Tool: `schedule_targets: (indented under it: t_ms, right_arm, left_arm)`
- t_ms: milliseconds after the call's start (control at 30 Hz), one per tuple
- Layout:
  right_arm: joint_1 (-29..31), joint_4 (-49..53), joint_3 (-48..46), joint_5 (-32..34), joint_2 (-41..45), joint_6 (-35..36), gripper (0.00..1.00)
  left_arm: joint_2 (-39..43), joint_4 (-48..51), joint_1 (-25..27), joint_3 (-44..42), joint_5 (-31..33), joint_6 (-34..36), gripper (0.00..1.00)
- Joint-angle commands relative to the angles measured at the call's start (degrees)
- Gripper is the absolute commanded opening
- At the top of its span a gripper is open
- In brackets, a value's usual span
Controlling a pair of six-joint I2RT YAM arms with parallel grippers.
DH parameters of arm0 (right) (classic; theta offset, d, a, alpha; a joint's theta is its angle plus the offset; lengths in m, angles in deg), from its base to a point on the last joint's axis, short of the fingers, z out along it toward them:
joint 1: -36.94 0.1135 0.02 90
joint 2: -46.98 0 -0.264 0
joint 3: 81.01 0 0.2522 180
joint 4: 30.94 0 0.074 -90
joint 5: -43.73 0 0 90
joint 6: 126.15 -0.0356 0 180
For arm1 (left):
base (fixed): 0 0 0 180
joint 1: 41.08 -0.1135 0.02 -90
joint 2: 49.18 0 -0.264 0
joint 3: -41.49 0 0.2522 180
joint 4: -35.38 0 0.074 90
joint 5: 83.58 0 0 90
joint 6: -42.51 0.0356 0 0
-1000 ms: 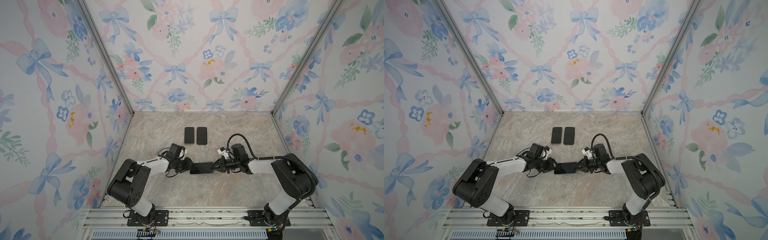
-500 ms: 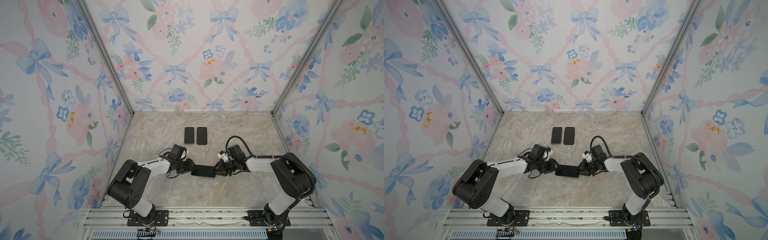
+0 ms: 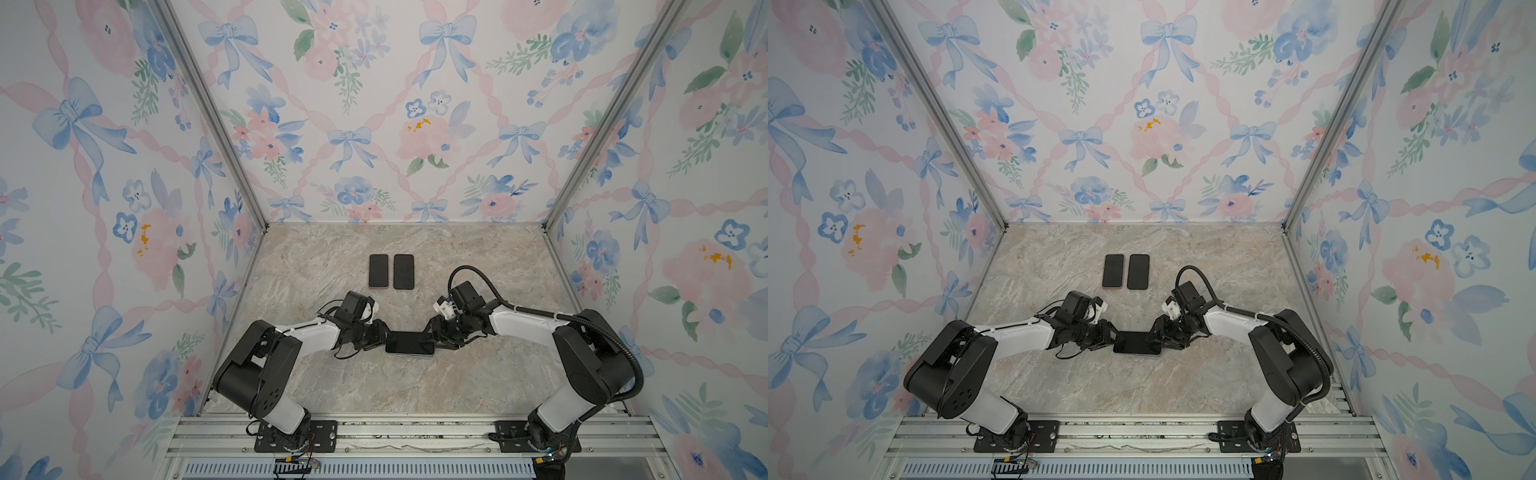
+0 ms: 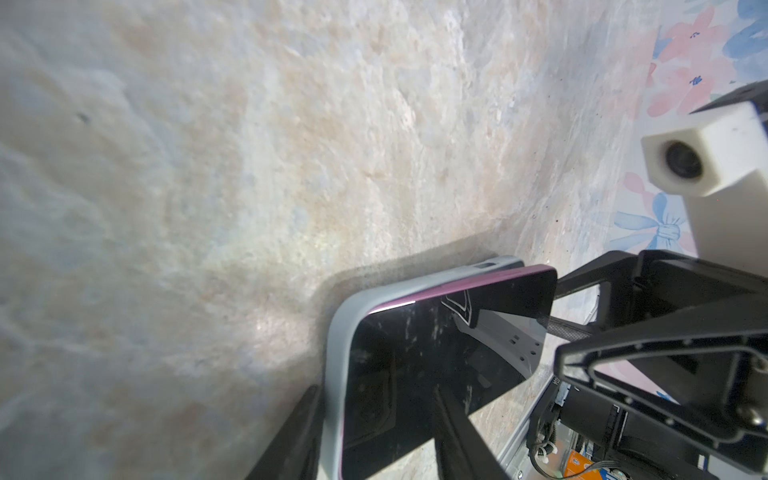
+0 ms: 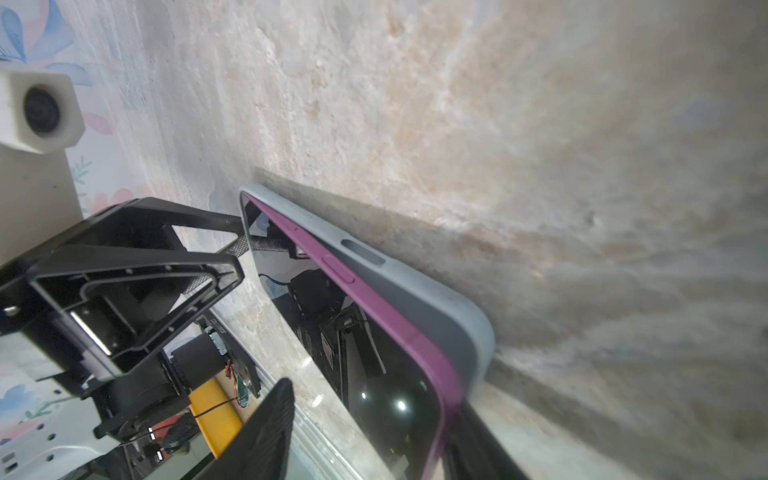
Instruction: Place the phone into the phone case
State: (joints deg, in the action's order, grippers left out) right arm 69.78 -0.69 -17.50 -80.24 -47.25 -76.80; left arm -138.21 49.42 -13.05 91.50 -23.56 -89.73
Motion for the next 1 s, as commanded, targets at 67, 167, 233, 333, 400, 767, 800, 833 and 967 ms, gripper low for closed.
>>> schedule_targets:
  t_ms: [67,167,233,333,400,767,800,833,967]
  right_arm:
    - [2.1,11.8,5.0,7.3,2.0,3.9,0.63]
    - [2.7,13.8,6.3,9.2,1.9,4.5,0.66]
    - [3.2,15.3,7.2,10.8,1.9,4.5,0.66]
    - [4.4,18.1,8.1,15.2,3.0,6.6,0.63]
    - [5.3,19.4,8.0,18.4,4.1,6.9,0.6]
    - [8.0,17.4,6.4,22.0,3.0,6.1,0.52]
    - [8.0,17.1,6.3,21.8,2.7,6.0,0.52]
    - [8.1,16.8,6.1,21.6,2.4,5.9,0.52]
    - [8.8,15.9,6.1,21.2,1.2,5.5,0.47]
  left_arm:
    - [0.9,1.9,-0.5,-1.6,-0.7,1.0,0.45]
    - [1.1,2.0,-0.7,-1.8,-0.8,1.2,0.45]
    - [1.3,2.3,-0.7,-1.8,-1.0,1.6,0.45]
    - [1.5,3.6,-0.8,-1.7,-0.5,2.5,0.45]
    - [1.7,5.1,-0.7,-1.6,0.3,3.1,0.44]
    - [0.7,9.3,1.1,-0.5,3.8,5.0,0.32]
    - [0.5,9.3,1.1,-0.6,3.9,5.1,0.31]
    - [0.4,9.4,1.1,-0.3,4.0,5.2,0.29]
    - [-0.2,9.3,1.1,-0.2,3.9,5.5,0.27]
